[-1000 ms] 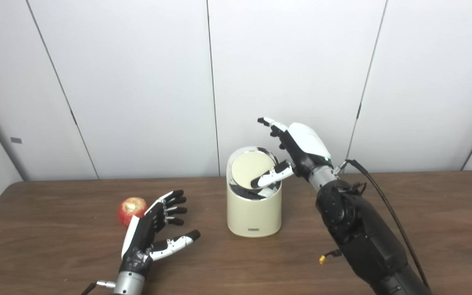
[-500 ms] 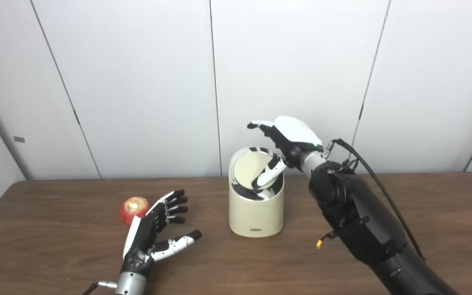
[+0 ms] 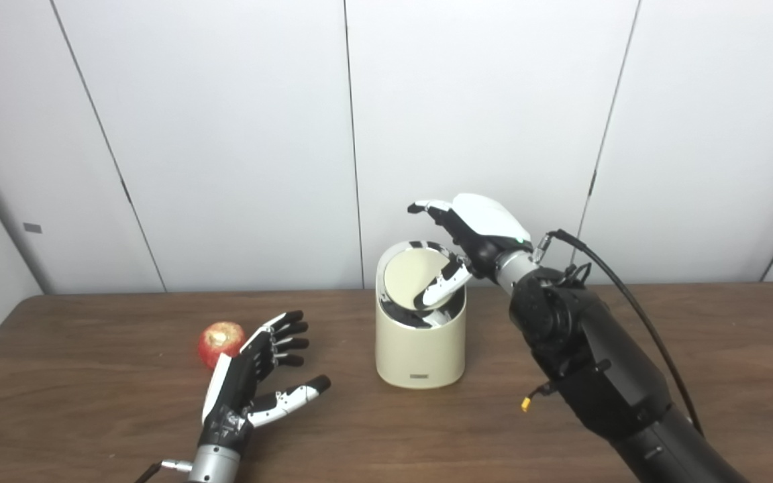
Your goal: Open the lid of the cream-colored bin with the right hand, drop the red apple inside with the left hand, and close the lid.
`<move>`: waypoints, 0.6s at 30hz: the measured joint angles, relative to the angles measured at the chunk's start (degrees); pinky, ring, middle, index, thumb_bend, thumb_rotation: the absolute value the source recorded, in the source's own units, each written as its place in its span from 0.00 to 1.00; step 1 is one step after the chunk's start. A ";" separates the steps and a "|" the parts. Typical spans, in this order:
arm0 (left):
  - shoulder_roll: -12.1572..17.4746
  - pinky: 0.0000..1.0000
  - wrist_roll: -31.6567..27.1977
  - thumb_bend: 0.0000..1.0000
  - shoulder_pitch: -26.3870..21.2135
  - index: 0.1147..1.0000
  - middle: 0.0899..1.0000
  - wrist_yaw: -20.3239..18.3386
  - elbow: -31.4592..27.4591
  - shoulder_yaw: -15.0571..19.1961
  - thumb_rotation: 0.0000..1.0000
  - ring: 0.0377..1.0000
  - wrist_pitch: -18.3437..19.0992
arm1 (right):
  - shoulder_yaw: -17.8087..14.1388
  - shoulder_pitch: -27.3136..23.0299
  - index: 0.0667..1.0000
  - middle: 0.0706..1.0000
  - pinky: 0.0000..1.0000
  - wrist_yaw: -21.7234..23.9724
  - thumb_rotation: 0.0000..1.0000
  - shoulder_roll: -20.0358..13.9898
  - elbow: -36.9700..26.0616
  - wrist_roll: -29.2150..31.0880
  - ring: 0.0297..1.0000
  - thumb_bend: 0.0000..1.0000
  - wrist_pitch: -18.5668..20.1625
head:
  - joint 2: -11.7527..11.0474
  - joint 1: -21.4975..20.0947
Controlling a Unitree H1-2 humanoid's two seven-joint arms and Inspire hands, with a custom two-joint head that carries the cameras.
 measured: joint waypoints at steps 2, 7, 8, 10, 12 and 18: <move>0.00 0.64 0.00 0.73 -0.04 0.81 0.78 0.01 0.02 -0.10 0.11 0.73 -0.02 | -0.90 1.03 0.88 0.90 0.63 -0.10 0.16 0.00 -0.86 0.58 0.82 0.82 0.01 | 0.00 -0.09; 0.00 0.65 -0.08 0.73 -0.16 0.82 0.79 -0.07 0.05 -0.23 0.10 0.74 -0.01 | -5.40 4.38 0.90 0.89 0.65 -3.09 0.19 0.30 -3.21 2.76 0.84 0.81 -0.45 | -0.09 0.00; 0.00 0.65 -0.16 0.73 -0.18 0.82 0.78 -0.16 0.08 -0.23 0.09 0.73 -0.05 | -6.77 4.93 0.90 0.90 0.65 -3.81 0.20 0.38 -3.74 2.98 0.84 0.79 -0.24 | -0.09 0.00; 0.02 0.64 -0.35 0.73 -0.19 0.81 0.78 -0.28 0.16 -0.12 0.09 0.73 -0.08 | -8.87 5.95 0.91 0.90 0.64 -4.92 0.22 0.35 -5.04 3.35 0.83 0.77 0.45 | -0.17 -0.26; 0.04 0.64 -0.38 0.73 -0.23 0.81 0.78 -0.30 0.26 -0.09 0.09 0.73 -0.11 | -10.66 6.97 0.91 0.90 0.62 -5.34 0.25 0.11 -6.83 3.78 0.82 0.74 0.86 | -0.97 -0.53; 0.04 0.64 -0.96 0.72 -0.25 0.82 0.78 -0.83 0.30 -0.13 0.08 0.73 -0.51 | -15.35 11.91 0.89 0.90 0.63 -6.26 0.19 -0.48 -11.83 8.06 0.82 0.74 0.88 | -0.97 -0.53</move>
